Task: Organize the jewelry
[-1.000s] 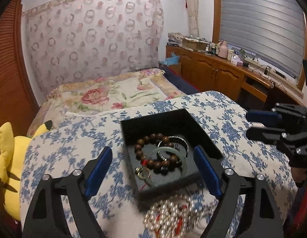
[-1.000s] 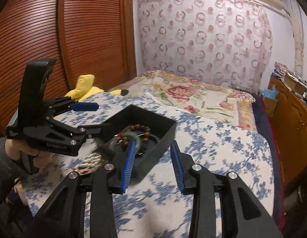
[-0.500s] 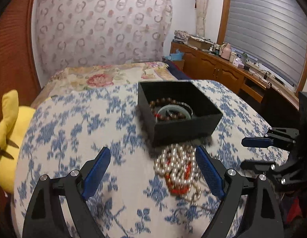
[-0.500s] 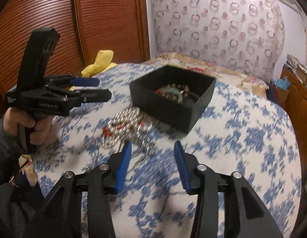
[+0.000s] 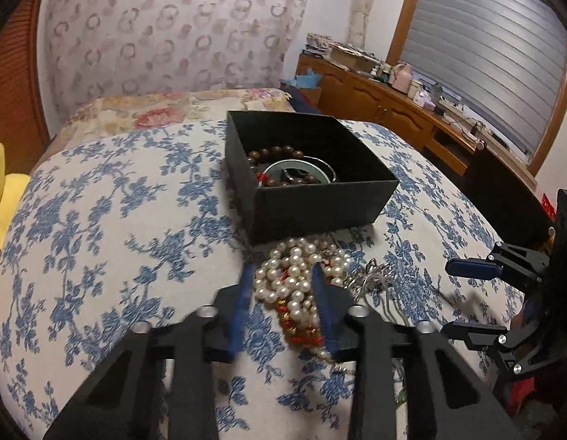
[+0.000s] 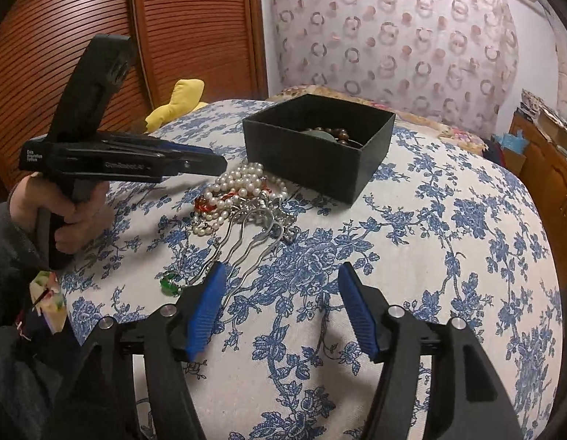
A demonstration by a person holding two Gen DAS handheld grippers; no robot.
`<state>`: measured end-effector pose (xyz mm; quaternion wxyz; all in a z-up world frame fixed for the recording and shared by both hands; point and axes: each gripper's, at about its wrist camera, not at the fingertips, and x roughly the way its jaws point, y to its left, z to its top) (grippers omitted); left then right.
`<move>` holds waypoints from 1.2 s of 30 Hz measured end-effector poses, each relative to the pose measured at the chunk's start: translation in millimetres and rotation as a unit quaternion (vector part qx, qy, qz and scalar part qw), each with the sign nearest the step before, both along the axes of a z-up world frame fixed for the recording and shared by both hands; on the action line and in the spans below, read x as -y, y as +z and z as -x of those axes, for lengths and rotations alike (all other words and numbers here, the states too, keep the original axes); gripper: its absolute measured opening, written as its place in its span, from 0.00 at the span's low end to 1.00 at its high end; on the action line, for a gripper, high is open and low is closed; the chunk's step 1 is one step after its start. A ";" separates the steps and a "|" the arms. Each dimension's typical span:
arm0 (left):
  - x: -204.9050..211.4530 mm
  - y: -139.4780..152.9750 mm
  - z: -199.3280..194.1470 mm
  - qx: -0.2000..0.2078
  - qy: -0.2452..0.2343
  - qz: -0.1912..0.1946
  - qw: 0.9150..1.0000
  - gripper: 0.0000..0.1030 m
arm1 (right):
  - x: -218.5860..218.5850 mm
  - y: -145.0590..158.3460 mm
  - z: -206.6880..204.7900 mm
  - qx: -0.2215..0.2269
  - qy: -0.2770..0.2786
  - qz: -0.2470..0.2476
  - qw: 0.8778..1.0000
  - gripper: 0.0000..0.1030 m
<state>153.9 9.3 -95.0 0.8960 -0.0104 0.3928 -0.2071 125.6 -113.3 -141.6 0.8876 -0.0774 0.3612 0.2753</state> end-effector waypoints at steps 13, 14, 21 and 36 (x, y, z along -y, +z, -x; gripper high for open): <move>14.6 -10.7 -23.8 -0.016 0.014 -0.041 0.999 0.23 | 4.2 -1.4 -3.3 -0.004 -0.007 -0.011 1.000 0.63; 14.7 -11.7 -24.2 -0.017 0.014 -0.042 0.999 0.24 | 4.9 -1.7 -3.9 -0.005 -0.008 -0.013 1.000 0.63; 15.4 -13.5 -23.0 -0.020 0.002 -0.041 0.999 0.21 | 2.5 -4.2 -5.3 -0.009 -0.007 -0.008 1.000 0.63; -2.7 54.2 27.5 0.060 -0.009 0.028 0.998 0.12 | 0.3 -5.4 -5.9 -0.010 -0.007 -0.002 1.000 0.63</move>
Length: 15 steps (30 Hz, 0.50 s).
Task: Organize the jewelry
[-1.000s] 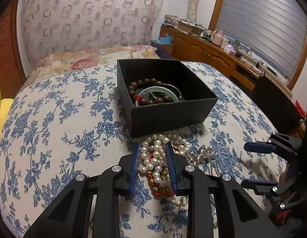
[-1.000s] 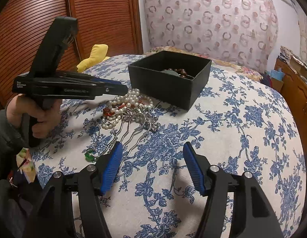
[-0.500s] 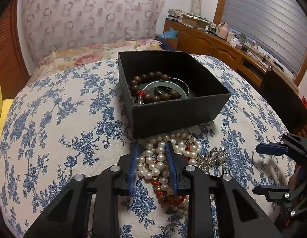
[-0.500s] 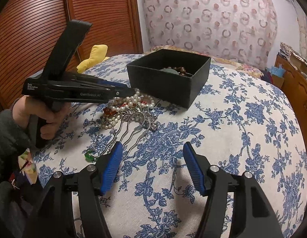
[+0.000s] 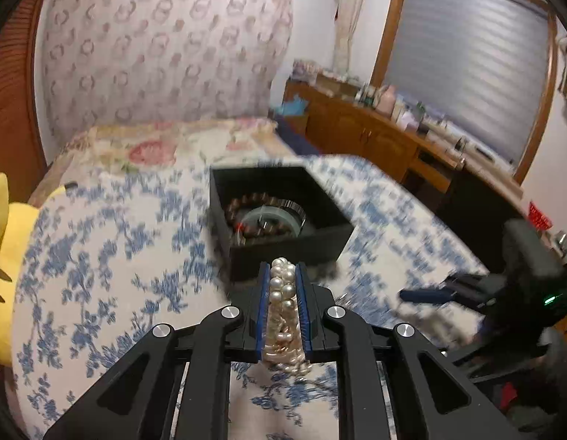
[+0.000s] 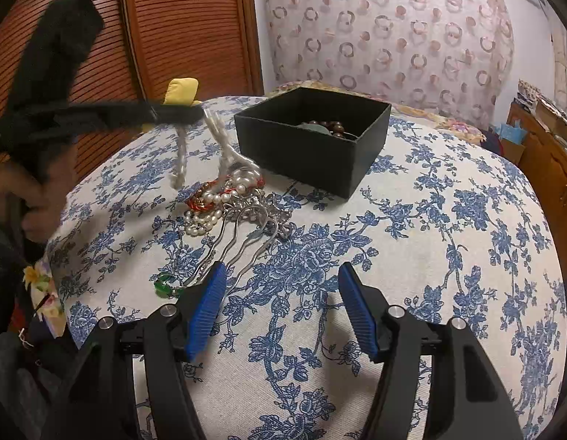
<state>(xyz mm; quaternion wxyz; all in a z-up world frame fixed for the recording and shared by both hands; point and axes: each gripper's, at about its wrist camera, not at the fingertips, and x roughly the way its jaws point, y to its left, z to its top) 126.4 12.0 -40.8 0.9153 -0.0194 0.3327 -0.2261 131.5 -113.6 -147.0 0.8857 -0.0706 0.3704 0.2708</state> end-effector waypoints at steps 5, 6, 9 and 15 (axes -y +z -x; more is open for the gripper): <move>-6.0 31.2 9.5 0.035 0.006 0.009 0.999 0.12 | -0.5 2.4 -0.1 0.002 0.001 0.006 1.000 0.63; -7.8 36.6 11.3 0.042 0.008 0.013 0.999 0.12 | -1.0 2.9 -0.5 0.001 0.002 0.005 1.000 0.63; -12.7 48.9 15.0 0.054 0.012 0.023 0.998 0.12 | -5.2 4.5 -2.6 0.001 0.006 0.007 1.000 0.63; -19.8 73.0 23.0 0.085 0.025 0.027 0.996 0.12 | -19.1 6.5 -11.5 -0.007 0.018 0.012 1.000 0.63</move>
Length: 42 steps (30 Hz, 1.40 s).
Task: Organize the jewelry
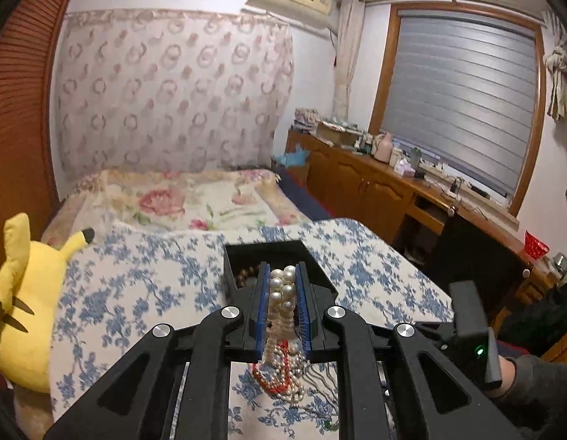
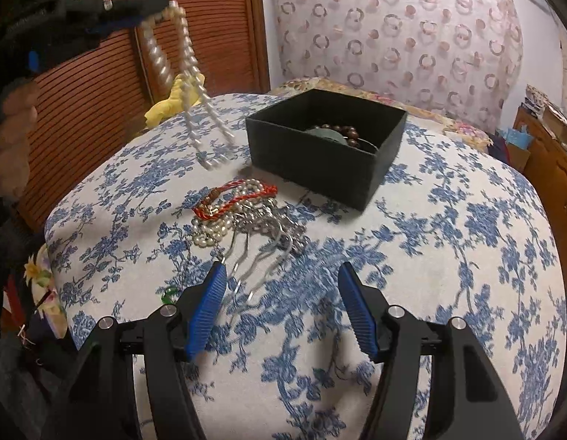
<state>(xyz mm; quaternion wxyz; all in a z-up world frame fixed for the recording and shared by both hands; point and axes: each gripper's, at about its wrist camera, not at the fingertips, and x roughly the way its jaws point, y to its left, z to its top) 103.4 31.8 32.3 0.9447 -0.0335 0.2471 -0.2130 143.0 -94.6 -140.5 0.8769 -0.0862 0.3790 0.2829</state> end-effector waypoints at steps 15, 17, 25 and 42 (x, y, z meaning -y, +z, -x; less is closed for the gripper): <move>-19.2 2.9 5.0 0.010 0.022 0.005 1.000 0.13 | -40.9 -14.7 -23.5 -0.025 0.008 0.053 0.998 0.64; -19.4 1.9 5.0 0.010 0.023 0.005 1.000 0.00 | -42.0 -14.4 -23.3 -0.021 0.013 0.059 0.998 0.64; -20.5 1.8 9.1 0.011 0.021 0.002 1.000 0.00 | -25.3 -11.9 -23.5 -0.035 0.024 0.059 0.997 0.38; -21.6 -122.8 -19.0 -0.165 0.028 -0.075 0.983 0.05 | 10.1 -2.3 -22.8 -0.003 -0.009 0.037 0.999 0.37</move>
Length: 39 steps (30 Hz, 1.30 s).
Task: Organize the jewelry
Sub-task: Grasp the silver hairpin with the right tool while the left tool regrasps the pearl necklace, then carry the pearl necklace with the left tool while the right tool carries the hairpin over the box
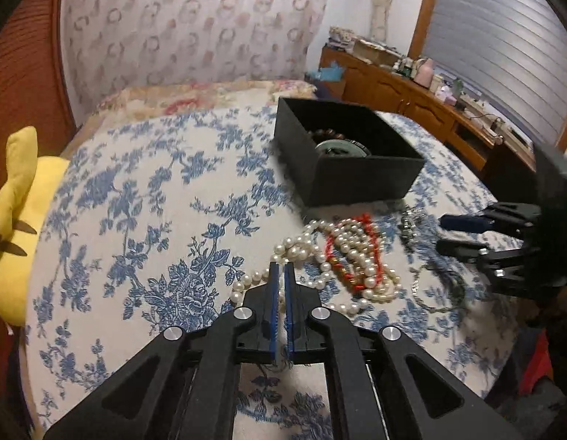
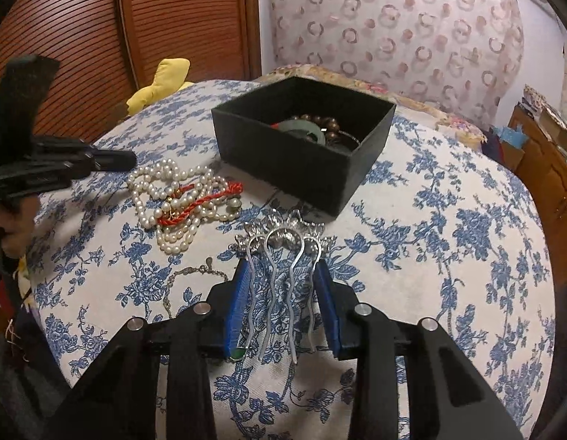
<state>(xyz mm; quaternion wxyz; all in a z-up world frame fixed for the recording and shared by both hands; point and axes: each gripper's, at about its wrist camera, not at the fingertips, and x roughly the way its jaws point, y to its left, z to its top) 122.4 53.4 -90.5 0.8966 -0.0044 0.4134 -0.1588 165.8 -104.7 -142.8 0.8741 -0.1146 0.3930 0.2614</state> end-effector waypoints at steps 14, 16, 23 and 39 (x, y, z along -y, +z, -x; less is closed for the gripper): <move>7.5 -13.2 -21.2 -0.004 -0.003 -0.017 1.000 0.06 | -0.6 -8.1 -4.4 -0.022 0.006 -0.006 1.000 0.38; 5.3 -8.1 -18.1 0.007 -0.001 -0.011 1.000 0.06 | 1.6 -7.8 -4.7 -0.025 0.005 -0.015 1.000 0.39; 0.8 25.5 -5.0 0.052 0.001 0.019 0.998 0.06 | 13.7 0.1 -3.6 -0.024 -0.003 -0.040 0.999 0.39; 11.6 69.5 9.5 0.106 -0.012 0.036 0.994 0.06 | 7.8 -5.7 -31.3 -0.034 -0.024 -0.006 0.999 0.16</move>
